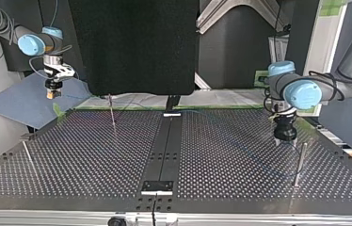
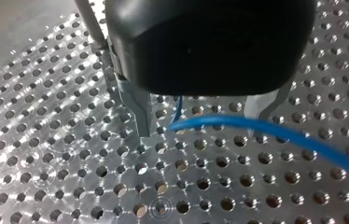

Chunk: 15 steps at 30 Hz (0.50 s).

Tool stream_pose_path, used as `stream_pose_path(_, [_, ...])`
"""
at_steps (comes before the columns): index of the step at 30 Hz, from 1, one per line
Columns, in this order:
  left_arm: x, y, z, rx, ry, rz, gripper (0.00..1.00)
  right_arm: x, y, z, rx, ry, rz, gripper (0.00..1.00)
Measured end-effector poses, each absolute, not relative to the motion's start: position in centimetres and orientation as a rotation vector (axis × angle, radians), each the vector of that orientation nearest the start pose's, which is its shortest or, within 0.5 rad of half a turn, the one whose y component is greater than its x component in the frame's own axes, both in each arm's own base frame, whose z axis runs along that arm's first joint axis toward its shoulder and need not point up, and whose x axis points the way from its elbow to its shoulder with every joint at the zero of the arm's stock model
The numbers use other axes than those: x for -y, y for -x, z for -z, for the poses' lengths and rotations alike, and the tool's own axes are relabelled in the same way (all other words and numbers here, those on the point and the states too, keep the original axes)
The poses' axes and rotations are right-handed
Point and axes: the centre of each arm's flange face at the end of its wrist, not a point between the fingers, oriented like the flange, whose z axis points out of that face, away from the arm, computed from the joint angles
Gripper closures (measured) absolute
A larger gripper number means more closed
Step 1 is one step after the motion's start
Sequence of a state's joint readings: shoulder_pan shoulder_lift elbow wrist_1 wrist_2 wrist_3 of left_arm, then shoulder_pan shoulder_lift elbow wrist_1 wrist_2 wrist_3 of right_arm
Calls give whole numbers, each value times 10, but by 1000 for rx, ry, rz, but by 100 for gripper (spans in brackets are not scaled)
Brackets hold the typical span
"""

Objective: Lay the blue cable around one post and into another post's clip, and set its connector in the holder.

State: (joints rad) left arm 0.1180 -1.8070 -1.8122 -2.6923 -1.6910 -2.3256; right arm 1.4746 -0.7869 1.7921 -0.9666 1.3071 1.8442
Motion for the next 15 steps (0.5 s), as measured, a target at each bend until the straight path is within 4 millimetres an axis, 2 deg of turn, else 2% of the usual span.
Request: stream_pose_path(15, [59, -533, -298, -1418, 780, 393, 1, 615, -101, -29, 1380, -1229, -1512, 100])
